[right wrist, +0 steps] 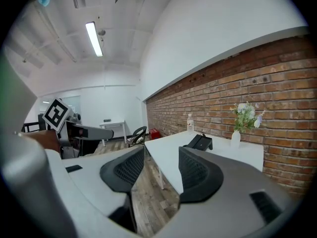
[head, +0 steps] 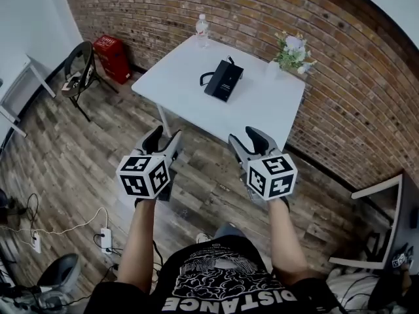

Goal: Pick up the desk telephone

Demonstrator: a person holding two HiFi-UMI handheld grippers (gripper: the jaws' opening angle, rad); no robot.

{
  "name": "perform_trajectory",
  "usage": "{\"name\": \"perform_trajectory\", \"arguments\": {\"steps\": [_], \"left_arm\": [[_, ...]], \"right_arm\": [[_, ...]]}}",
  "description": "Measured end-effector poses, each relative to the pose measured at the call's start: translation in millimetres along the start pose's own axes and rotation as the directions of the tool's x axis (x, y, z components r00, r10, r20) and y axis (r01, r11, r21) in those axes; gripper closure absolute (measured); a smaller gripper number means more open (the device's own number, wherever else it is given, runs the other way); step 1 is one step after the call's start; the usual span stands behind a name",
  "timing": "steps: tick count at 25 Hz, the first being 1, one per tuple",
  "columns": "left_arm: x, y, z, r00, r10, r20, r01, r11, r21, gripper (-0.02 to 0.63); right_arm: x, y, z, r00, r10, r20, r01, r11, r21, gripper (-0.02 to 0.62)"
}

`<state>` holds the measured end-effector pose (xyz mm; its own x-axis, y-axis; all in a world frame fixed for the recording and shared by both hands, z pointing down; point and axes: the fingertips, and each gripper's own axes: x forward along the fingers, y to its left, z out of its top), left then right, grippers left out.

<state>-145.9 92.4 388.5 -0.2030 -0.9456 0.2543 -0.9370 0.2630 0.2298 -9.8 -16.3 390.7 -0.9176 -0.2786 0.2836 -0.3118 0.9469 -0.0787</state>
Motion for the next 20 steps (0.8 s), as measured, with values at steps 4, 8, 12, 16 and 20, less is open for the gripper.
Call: {"name": "perform_trajectory", "arguments": {"steps": [4, 8, 12, 16, 20], "left_arm": [[11, 6, 0, 1.0, -0.009, -0.015, 0.009, 1.0, 0.009, 0.379], [29, 16, 1, 1.0, -0.014, -0.022, 0.014, 1.0, 0.015, 0.377], [57, 27, 7, 1.0, -0.018, -0.023, 0.019, 1.0, 0.014, 0.377], [93, 35, 15, 0.999, -0.031, -0.036, 0.032, 0.999, 0.023, 0.377], [138, 46, 23, 0.997, -0.043, -0.06, 0.045, 0.998, 0.032, 0.377]], "right_arm": [[8, -7, 2, 1.0, -0.019, 0.006, 0.019, 1.0, 0.014, 0.377], [22, -19, 3, 0.999, -0.032, 0.009, 0.032, 0.999, 0.021, 0.364], [43, -36, 3, 0.999, -0.036, 0.003, 0.035, 0.999, 0.025, 0.356], [71, -60, 4, 0.999, -0.037, -0.002, 0.037, 0.998, 0.042, 0.351], [105, -88, 9, 0.999, -0.039, -0.007, 0.04, 0.997, 0.069, 0.35]]}}
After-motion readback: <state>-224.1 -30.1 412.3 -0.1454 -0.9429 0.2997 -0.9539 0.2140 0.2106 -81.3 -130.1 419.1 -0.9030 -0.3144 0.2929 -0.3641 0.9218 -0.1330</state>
